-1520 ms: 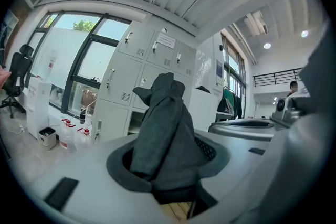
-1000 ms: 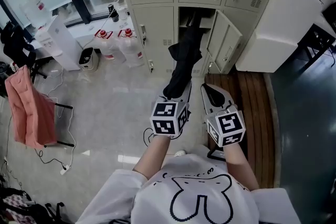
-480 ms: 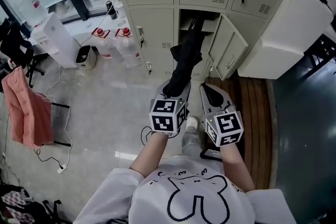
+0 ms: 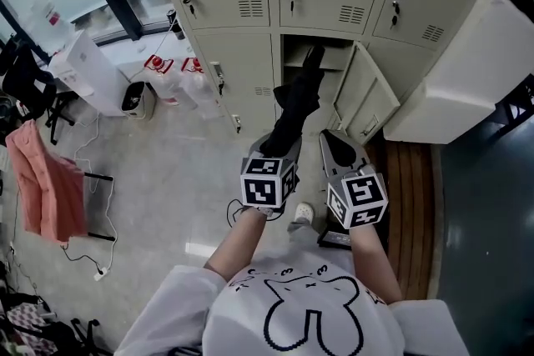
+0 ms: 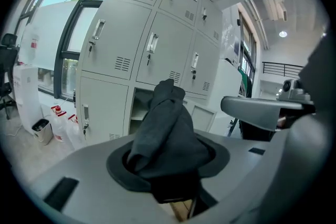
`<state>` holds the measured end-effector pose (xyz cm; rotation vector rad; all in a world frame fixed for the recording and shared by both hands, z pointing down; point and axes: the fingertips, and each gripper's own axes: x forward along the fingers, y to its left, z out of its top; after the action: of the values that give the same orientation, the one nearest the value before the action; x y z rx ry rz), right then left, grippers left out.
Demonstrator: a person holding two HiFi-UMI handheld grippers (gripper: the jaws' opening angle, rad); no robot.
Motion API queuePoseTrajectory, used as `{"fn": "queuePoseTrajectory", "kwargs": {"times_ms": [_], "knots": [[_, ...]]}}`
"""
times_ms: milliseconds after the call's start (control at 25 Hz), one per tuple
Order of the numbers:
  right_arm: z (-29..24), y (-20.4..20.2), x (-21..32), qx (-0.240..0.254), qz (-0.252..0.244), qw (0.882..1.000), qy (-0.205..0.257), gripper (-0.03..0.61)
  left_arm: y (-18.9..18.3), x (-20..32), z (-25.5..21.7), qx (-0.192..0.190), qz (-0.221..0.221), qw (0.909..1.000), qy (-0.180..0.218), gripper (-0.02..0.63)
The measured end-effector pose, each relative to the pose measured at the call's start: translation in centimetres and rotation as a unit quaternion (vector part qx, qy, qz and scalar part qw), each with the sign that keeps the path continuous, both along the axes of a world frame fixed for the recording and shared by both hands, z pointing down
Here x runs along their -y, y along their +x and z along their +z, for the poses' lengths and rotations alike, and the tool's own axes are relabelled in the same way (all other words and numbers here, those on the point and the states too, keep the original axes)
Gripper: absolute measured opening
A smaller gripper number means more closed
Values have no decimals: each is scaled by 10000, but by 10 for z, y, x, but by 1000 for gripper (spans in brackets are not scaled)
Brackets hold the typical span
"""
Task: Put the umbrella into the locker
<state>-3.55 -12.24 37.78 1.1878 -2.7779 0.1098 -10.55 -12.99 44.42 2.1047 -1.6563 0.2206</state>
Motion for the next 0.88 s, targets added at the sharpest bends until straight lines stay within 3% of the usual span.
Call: {"fn": "queuePoseTrajectory", "kwargs": {"times_ms": [440,880], "knots": [[12,8,115,-87,-208,9994,-245,14,3,97,39,-76,-266,9978,-609,193],[44,2,149,-565,-595,9961,-316,14,7,131,72,-147,-284,9935,-1097,193]]}}
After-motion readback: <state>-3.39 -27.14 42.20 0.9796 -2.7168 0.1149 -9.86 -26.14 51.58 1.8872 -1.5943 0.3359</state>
